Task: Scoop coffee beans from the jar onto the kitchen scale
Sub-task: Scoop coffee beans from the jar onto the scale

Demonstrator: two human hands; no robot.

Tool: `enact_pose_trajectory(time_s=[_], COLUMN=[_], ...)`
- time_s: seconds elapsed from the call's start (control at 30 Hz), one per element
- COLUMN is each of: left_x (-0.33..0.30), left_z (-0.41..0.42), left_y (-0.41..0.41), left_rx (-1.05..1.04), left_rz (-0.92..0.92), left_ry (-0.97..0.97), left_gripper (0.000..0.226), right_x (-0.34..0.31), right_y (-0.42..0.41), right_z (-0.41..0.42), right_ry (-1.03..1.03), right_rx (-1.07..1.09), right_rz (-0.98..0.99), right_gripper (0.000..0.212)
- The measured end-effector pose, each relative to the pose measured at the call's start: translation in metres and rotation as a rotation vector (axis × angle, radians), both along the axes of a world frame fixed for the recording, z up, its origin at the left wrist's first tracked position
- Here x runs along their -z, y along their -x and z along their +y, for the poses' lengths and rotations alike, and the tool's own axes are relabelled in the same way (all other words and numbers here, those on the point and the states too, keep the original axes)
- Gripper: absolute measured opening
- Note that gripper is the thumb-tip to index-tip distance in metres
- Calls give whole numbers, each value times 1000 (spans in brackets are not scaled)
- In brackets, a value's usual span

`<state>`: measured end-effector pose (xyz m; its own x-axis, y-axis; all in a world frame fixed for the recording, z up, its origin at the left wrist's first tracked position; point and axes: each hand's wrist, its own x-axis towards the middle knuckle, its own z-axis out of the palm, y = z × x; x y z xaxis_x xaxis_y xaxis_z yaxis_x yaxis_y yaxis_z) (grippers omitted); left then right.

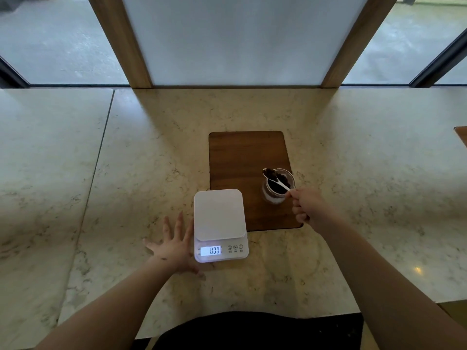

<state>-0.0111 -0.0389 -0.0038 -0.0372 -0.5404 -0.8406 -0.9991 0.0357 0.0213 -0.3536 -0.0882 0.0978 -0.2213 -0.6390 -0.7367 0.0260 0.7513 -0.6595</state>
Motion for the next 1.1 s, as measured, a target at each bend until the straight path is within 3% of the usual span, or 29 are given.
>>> enact_pose_trajectory(time_s=[0.53, 1.1], left_x=[10, 13], left_z=[-2, -2], left_y=[1, -1], left_rx=[-18, -30], left_rz=[-20, -19], left_ry=[-18, -21], left_gripper=[160, 162], right_x=[27, 51], right_y=[-87, -98], right_z=[21, 36], right_ry=[-65, -61], right_rx=[-274, -441], right_rz=[55, 200], right_gripper=[34, 35])
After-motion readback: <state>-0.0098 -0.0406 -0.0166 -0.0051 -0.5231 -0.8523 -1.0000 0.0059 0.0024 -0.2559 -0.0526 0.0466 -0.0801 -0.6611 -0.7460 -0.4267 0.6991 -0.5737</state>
